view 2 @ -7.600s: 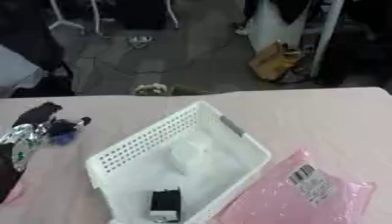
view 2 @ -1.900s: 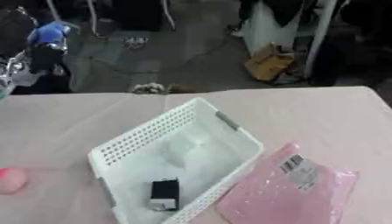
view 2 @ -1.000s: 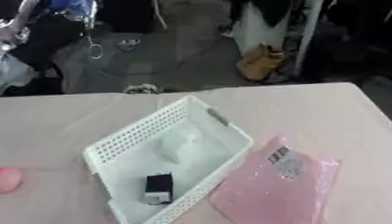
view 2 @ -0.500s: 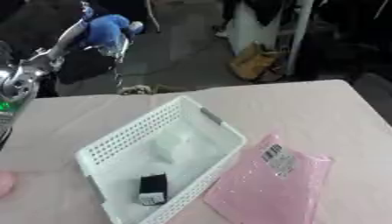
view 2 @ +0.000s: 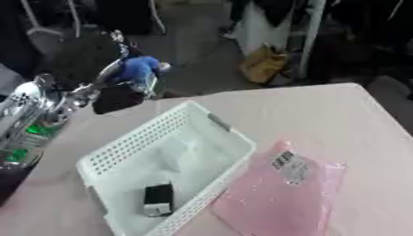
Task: Pick up objects on the table and place them in the box.
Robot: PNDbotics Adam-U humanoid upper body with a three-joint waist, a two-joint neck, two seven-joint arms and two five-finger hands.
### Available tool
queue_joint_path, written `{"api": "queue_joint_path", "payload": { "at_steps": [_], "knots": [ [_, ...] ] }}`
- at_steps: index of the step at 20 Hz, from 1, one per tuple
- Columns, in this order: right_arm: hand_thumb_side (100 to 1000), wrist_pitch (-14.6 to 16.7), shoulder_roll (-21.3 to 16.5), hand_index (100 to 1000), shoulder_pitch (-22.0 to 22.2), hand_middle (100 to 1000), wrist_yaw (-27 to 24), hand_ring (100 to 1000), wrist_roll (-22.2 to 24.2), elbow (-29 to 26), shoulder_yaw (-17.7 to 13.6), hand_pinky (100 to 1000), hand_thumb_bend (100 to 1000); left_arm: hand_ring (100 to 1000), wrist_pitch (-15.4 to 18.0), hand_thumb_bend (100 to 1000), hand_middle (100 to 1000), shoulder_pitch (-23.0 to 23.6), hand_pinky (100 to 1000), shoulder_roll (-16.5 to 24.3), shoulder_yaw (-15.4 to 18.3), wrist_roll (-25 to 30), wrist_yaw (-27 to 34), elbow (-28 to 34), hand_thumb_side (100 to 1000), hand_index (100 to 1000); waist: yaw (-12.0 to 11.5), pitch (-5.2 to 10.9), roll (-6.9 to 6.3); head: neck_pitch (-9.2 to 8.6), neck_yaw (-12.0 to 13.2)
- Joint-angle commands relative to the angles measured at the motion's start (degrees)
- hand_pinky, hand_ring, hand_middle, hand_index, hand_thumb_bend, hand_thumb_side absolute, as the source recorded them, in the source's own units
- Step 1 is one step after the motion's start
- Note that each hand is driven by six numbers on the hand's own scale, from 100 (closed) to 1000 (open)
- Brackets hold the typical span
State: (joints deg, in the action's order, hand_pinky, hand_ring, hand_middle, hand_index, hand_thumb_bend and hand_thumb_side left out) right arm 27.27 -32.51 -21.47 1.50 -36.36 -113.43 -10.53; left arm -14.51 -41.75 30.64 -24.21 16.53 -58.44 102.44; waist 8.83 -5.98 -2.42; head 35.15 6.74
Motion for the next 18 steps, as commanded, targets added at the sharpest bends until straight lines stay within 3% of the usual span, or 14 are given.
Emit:
{"api": "queue_joint_path", "payload": {
  "at_steps": [1,16,18],
  "knots": [
    [1000,0.3,-0.8,761,-0.9,763,-0.2,813,-0.1,-1.2,-0.1,775,100,100,1.1,100,100,-0.1,100,-0.6,-1.2,-1.7,-0.8,-2.6,900,417,0.1,1.12,-0.48,-0.19,0.1],
    [1000,0.2,-0.3,759,-0.9,762,-0.4,813,0.3,-1.2,0.1,774,100,100,5.7,100,100,2.2,100,-3.7,-6.8,-7.8,-3.3,-14.5,919,423,0.3,0.9,-0.41,-0.16,0.5],
    [1000,0.2,-0.3,759,-0.9,762,-0.4,813,0.4,-1.2,0.1,774,100,100,5.7,100,100,2.0,100,-3.6,-6.9,-8.4,-3.3,-14.8,963,453,0.3,0.96,-0.43,-0.1,0.6]
  ]
}}
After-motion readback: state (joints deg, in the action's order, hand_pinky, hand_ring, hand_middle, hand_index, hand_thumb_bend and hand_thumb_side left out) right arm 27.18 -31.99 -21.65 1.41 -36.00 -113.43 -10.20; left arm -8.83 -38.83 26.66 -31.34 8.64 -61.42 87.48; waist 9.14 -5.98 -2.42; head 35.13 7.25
